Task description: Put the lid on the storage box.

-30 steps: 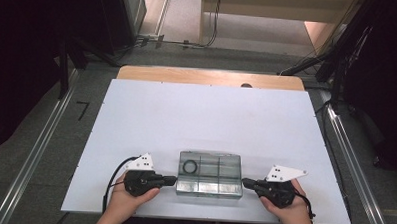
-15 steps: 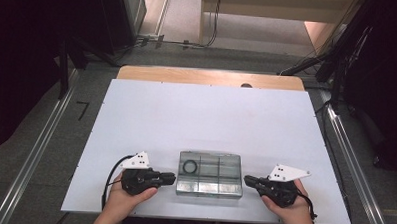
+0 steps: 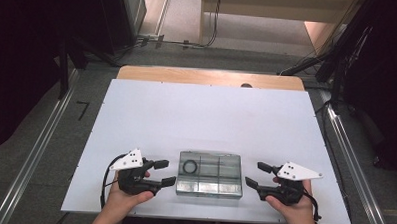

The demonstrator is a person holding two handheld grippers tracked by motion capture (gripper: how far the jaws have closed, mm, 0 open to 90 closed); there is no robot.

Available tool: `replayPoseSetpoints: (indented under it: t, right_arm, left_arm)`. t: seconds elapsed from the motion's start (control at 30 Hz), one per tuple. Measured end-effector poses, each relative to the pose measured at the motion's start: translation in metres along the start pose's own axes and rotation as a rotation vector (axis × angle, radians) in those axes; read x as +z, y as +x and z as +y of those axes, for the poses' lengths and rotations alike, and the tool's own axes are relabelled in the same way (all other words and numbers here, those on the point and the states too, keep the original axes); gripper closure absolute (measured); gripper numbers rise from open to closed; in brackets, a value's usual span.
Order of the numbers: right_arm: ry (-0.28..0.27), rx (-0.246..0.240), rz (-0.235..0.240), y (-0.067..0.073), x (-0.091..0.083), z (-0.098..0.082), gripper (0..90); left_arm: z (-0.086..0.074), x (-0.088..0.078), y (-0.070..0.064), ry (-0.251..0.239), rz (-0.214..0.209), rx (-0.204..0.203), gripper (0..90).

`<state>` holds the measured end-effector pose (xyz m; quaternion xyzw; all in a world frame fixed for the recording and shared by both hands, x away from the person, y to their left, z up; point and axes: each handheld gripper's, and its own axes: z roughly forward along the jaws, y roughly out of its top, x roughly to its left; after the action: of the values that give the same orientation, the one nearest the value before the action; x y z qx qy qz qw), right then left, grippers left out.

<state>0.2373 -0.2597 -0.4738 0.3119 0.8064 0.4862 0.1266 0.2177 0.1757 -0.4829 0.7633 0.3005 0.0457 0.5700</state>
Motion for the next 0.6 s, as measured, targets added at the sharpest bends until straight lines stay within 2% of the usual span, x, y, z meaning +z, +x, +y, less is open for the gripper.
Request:
replayPoseSetpoints:
  t: [0.13,0.23,0.33,0.43,0.6]
  right_arm:
    - [-0.026,0.004,-0.002,-0.001,-0.004,0.002,14.4]
    - [-0.040,0.004,-0.008,-0.003,-0.006,0.002,10.6]
    - [-0.043,0.011,0.005,-0.005,-0.009,0.002,10.0]
    - [-0.057,0.013,-0.001,-0.006,-0.012,0.004,8.0]
    - [-0.078,0.019,-0.018,-0.011,-0.018,0.002,3.2]
  left_arm:
    - [0.001,-0.003,0.000,-0.017,0.018,0.002,20.2]
    - [0.002,-0.005,0.000,-0.031,0.035,0.001,14.7]
    - [0.002,-0.008,0.002,-0.036,0.049,-0.005,10.7]
    - [0.002,-0.010,0.004,-0.040,0.069,-0.012,5.7]
    - [0.003,-0.015,0.004,-0.053,0.120,0.008,1.4]
